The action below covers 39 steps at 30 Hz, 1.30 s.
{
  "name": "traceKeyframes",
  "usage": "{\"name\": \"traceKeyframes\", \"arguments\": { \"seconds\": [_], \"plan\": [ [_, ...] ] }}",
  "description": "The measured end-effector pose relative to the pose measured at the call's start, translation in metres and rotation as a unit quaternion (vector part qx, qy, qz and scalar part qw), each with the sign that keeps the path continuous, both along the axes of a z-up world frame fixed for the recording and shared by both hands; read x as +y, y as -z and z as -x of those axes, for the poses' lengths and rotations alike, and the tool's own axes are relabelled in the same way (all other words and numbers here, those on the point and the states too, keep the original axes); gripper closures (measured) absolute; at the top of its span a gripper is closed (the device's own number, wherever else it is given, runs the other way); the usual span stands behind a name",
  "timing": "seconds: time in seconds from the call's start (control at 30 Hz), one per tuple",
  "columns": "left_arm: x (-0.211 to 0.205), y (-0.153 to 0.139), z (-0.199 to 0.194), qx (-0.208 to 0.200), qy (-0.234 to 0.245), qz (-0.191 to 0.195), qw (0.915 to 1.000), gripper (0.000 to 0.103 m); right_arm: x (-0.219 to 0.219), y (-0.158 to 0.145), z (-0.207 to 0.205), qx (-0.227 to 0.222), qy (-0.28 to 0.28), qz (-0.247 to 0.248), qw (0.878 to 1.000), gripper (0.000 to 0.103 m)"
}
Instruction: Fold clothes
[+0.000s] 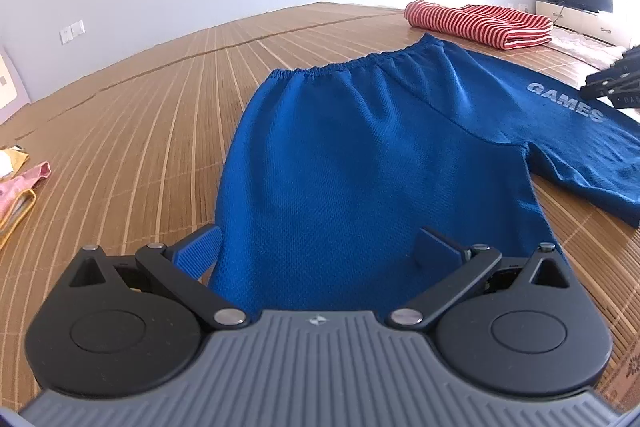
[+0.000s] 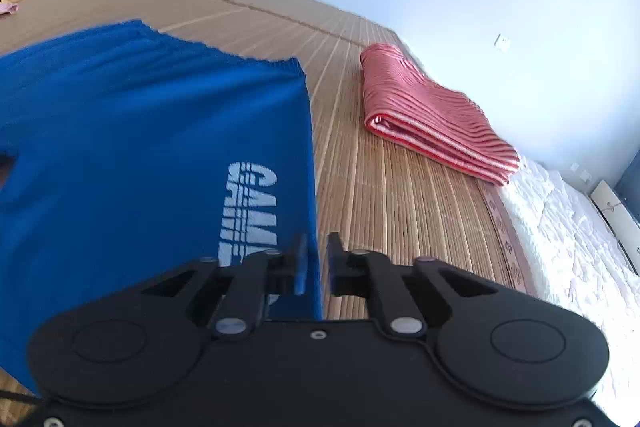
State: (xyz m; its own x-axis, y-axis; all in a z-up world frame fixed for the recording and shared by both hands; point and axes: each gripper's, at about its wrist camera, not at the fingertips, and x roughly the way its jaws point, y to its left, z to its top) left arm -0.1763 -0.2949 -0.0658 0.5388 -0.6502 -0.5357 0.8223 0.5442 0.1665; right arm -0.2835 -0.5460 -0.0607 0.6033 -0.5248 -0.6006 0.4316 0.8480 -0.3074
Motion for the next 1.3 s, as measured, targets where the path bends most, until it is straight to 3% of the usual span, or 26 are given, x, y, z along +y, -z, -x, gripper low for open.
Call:
{"name": "traceKeyframes", "arguments": {
  "seconds": [0.17,0.27,0.37,0.47,0.67,0.77,0.93,1.03,1.1,1.23,1.3],
  "plan": [
    [0.014,-0.015,0.009,-0.005,-0.001,0.020,0.9998,0.000,0.014,-0.019,0.010,-0.036,-0.020,0.011,0.999,0.056],
    [0.037,-0.023,0.010,0.027,-0.048,0.081,0.9952,0.000,0.023,-0.026,0.015,-0.055,-0.037,0.006,0.998,0.040],
    [0.061,-0.025,0.006,0.093,-0.080,0.142,0.9821,0.000,0.030,-0.028,0.017,-0.058,-0.054,0.002,0.997,0.033],
    [0.070,-0.017,-0.002,0.155,-0.102,0.160,0.9695,0.000,0.034,-0.030,0.018,-0.065,-0.070,-0.008,0.995,0.029],
    [0.072,-0.003,-0.010,0.176,-0.149,0.166,0.9588,0.000,0.039,-0.034,0.022,-0.079,-0.091,-0.014,0.993,0.025],
    [0.073,0.003,-0.009,0.150,-0.156,0.155,0.9641,0.000,0.042,-0.037,0.026,-0.103,-0.124,-0.035,0.986,0.025],
    [0.054,0.008,0.001,0.095,-0.143,0.078,0.9820,0.000,0.037,-0.039,0.027,-0.131,-0.156,-0.119,0.972,0.022],
    [0.047,0.011,0.009,0.070,-0.137,0.048,0.9869,0.001,0.032,-0.040,0.029,-0.141,-0.150,-0.145,0.968,0.022],
    [0.049,0.011,0.009,0.071,-0.137,0.054,0.9865,0.003,0.028,-0.040,0.029,-0.147,-0.145,-0.160,0.965,0.022],
    [0.053,0.011,0.013,0.059,-0.148,0.067,0.9849,0.024,0.028,-0.036,0.024,-0.146,-0.143,-0.171,0.964,0.022],
    [0.053,0.010,0.014,0.052,-0.152,0.073,0.9843,0.047,0.031,-0.034,0.024,-0.142,-0.149,-0.172,0.963,0.022]
  ]
}}
